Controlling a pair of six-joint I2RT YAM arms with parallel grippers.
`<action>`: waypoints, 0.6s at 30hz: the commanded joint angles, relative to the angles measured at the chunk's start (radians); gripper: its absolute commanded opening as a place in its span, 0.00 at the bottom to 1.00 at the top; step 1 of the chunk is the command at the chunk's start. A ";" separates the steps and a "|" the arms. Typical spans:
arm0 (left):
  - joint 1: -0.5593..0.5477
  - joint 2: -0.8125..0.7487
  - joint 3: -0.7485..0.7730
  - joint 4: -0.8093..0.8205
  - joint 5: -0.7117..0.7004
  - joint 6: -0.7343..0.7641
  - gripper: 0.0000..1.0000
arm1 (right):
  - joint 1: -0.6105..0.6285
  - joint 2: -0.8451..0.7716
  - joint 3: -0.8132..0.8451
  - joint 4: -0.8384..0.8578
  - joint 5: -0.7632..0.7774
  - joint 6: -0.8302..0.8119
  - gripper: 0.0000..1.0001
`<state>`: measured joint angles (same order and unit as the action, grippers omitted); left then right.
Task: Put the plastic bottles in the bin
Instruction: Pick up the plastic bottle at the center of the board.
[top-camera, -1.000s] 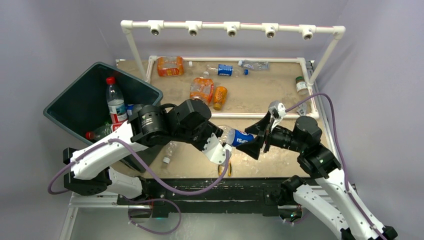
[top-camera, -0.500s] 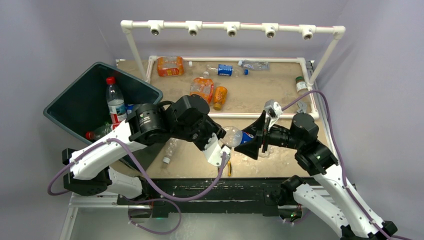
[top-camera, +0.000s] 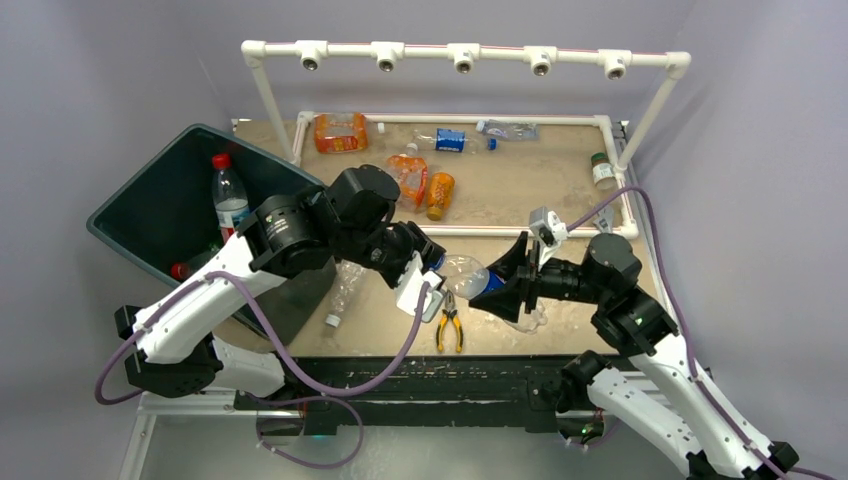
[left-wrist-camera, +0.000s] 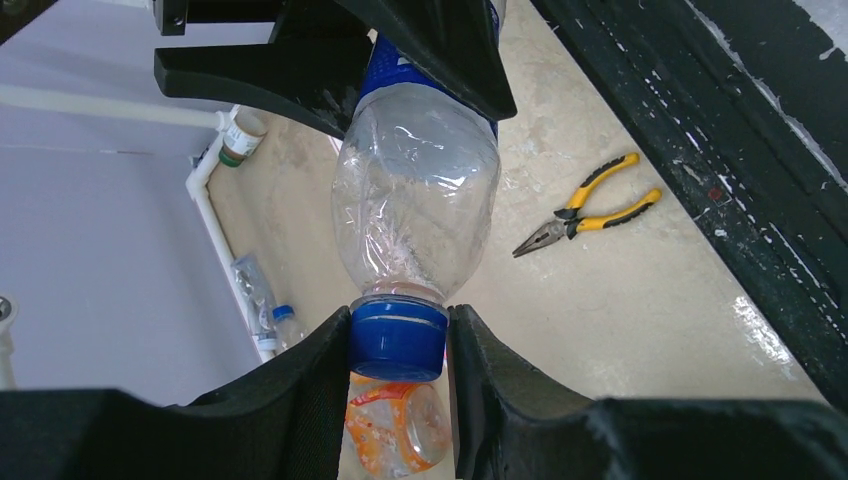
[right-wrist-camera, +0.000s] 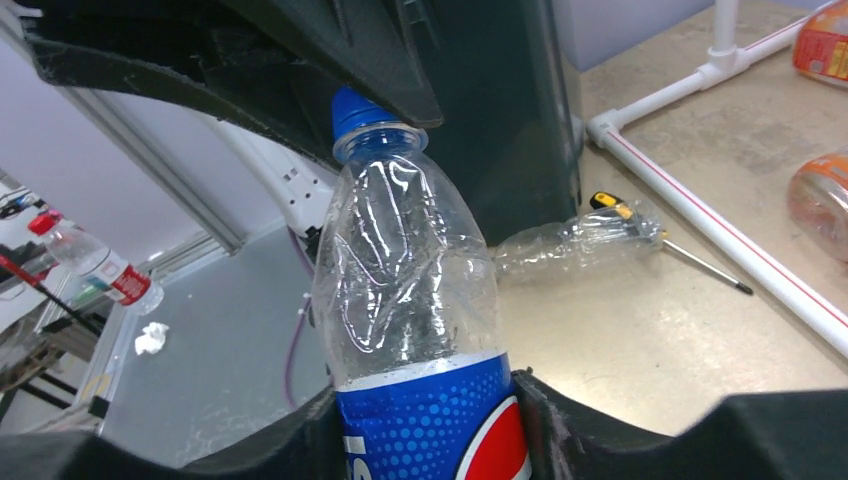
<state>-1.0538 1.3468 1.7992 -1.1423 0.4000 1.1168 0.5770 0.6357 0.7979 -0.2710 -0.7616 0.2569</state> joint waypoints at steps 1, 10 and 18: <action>0.006 -0.004 0.012 0.103 0.074 0.021 0.00 | 0.030 0.014 0.019 0.008 0.014 -0.014 0.54; 0.005 -0.070 -0.091 0.227 0.059 -0.054 0.24 | 0.032 -0.009 0.029 0.029 0.043 -0.026 0.31; 0.006 -0.278 -0.356 0.595 -0.074 -0.207 0.96 | 0.030 -0.138 0.023 0.111 0.165 0.002 0.26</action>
<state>-1.0485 1.1809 1.5383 -0.8207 0.3828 1.0111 0.6033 0.5777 0.7982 -0.2680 -0.6865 0.2420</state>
